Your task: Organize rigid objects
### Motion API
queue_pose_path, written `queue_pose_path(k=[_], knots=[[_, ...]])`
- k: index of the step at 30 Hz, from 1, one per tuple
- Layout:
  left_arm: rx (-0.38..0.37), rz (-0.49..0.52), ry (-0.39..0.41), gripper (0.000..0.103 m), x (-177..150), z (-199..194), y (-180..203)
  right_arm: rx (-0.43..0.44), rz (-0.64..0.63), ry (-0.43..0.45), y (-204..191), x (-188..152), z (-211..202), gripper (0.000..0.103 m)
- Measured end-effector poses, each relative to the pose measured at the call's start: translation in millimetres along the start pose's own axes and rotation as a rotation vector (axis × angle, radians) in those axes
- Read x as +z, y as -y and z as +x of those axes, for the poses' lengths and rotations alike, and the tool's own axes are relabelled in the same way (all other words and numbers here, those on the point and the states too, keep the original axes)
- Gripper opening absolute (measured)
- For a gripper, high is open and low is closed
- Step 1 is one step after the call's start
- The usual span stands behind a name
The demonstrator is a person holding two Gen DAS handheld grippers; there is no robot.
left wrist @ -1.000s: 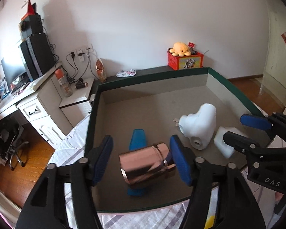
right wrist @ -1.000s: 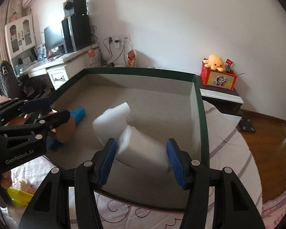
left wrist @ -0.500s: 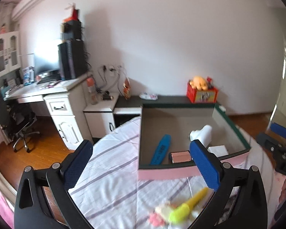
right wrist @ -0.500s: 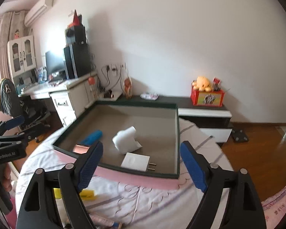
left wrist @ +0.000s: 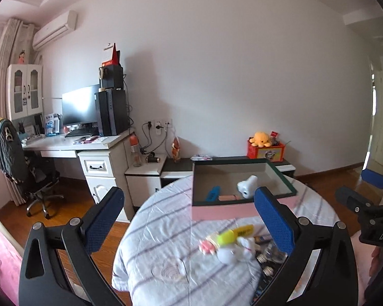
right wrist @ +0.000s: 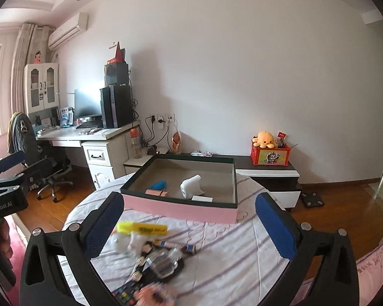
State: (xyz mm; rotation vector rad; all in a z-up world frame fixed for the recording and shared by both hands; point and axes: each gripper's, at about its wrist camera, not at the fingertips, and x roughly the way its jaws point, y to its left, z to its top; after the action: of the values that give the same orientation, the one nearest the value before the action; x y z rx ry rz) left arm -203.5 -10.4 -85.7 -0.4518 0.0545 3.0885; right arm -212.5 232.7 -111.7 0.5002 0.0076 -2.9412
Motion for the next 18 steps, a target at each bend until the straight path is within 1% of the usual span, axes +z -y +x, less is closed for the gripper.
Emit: queue_pose_path(k=[2, 9, 13, 18], knots=[[-0.001, -0.009, 0.006, 0.103, -5, -13, 0, -0.005, -0.004, -0.001, -3, -5, -14, 0.103], [0.011, 0.013, 0.012, 0.103, -14, -39, 1, -0.027, -0.006, 0.001, -6, -19, -50, 0.103], [0.002, 0.03, 0.012, 0.103, -18, -49, 2, -0.031, -0.014, 0.0, -9, -24, -59, 0.103], [0.008, 0.046, -0.016, 0.103, -26, -49, 3, -0.041, -0.016, -0.022, -8, -30, -60, 0.103]])
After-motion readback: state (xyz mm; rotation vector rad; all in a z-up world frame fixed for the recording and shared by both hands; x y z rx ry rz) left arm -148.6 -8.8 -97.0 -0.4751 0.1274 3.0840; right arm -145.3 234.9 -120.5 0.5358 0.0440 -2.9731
